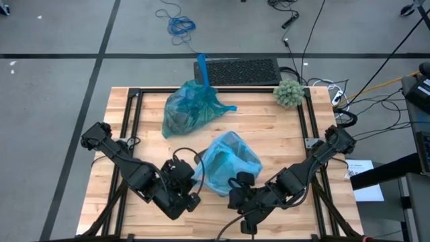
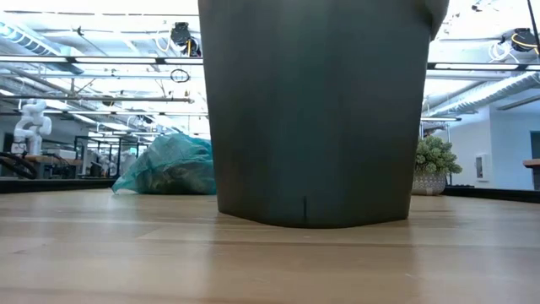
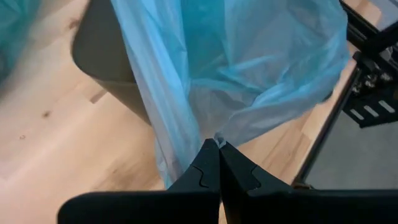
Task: Place trash/remove bag and relplace
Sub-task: Insert the new trash bag into the trash bin
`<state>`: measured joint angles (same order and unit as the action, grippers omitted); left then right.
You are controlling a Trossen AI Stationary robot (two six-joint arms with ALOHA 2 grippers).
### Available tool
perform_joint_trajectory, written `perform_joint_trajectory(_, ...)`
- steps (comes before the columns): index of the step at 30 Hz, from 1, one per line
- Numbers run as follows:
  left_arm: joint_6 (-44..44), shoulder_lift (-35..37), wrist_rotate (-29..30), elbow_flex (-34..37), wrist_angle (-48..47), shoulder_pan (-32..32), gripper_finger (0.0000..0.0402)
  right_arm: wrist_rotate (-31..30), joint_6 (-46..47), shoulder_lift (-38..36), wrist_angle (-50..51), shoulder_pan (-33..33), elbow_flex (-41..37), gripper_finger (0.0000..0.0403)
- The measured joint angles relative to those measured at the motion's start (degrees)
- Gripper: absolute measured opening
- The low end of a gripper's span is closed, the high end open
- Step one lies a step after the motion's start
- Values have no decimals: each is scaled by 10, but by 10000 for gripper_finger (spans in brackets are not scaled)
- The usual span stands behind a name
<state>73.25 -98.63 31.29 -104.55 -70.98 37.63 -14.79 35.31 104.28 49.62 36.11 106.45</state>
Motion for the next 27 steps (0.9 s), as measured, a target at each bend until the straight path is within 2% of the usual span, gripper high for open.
perform_joint_trajectory(4, 0, -6, -16, 0, 14, 5, 0, -5, 3, -10, -19, 0, 0, 16)
perform_joint_trajectory(12, 5, -6, -18, 0, 47, 17, 0, -45, 18, -9, 3, -1, 0, 95)
perform_joint_trajectory(16, 14, -6, -19, 0, 47, 20, 0, -61, 20, -9, 5, -1, 0, 114)
perform_joint_trajectory(22, 14, -6, -19, 0, 46, 21, 0, -57, 44, 8, 49, -7, 0, 107)
perform_joint_trajectory(25, 14, -6, -19, 0, 46, 21, 0, -61, 45, 7, 50, -8, 0, 79)
perform_joint_trajectory(27, 14, -6, -18, 0, 46, 21, 0, -63, 43, 7, 49, -8, 0, 47)
